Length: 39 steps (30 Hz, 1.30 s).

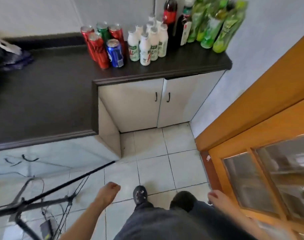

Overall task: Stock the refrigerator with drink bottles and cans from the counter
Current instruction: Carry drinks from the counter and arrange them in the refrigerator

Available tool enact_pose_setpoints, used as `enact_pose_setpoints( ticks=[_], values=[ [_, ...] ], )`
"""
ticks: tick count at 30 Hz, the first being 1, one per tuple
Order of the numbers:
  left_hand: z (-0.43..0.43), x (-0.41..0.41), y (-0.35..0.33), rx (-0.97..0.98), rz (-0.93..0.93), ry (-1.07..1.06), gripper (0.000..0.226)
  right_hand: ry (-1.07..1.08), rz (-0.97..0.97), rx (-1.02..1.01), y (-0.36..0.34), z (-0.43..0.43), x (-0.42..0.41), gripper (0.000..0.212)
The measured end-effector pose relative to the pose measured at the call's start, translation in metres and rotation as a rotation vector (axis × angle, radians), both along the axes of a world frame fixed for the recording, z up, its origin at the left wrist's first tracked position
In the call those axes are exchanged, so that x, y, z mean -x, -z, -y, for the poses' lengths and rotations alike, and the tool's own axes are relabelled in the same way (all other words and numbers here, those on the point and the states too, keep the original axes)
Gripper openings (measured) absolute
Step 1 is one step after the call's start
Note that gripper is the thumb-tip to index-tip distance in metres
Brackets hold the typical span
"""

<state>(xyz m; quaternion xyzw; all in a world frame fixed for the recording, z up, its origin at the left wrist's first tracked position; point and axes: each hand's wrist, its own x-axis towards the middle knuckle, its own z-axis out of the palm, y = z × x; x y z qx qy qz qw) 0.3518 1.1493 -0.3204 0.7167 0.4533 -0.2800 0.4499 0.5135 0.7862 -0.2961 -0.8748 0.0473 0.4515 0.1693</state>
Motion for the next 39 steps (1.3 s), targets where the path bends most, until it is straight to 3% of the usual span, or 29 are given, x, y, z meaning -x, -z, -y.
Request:
enact_pose_setpoints(
  ticks=[4, 10, 17, 20, 24, 29, 39],
  values=[
    [-0.056, -0.084, -0.009, -0.090, -0.020, 0.140, 0.017, 0.033, 0.047, -0.042, -0.006, -0.036, -0.030, 0.019],
    [-0.062, -0.174, 0.001, -0.082, -0.042, 0.258, 0.036, 0.009, 0.001, -0.021, 0.007, -0.049, -0.101, 0.014],
    [-0.016, -0.266, 0.008, 0.015, -0.051, 0.067, 0.018, -0.034, 0.098, -0.053, 0.012, -0.050, -0.260, 0.013],
    [0.009, -0.333, -0.011, 0.033, 0.004, 0.019, 0.025, -0.014, 0.222, -0.128, -0.014, -0.060, -0.342, 0.015],
    [0.032, -0.431, -0.042, 0.029, 0.196, -0.047, 0.007, -0.081, 0.497, -0.201, -0.055, -0.087, -0.437, 0.030],
    [0.047, -0.522, -0.086, 0.013, 0.452, -0.107, 0.013, -0.068, 0.883, -0.215, -0.103, -0.125, -0.507, 0.039],
    [0.011, -0.657, -0.154, -0.313, 1.042, -0.149, 0.025, 0.131, 1.052, -0.394, -0.147, -0.169, -0.576, 0.067]
  ],
)
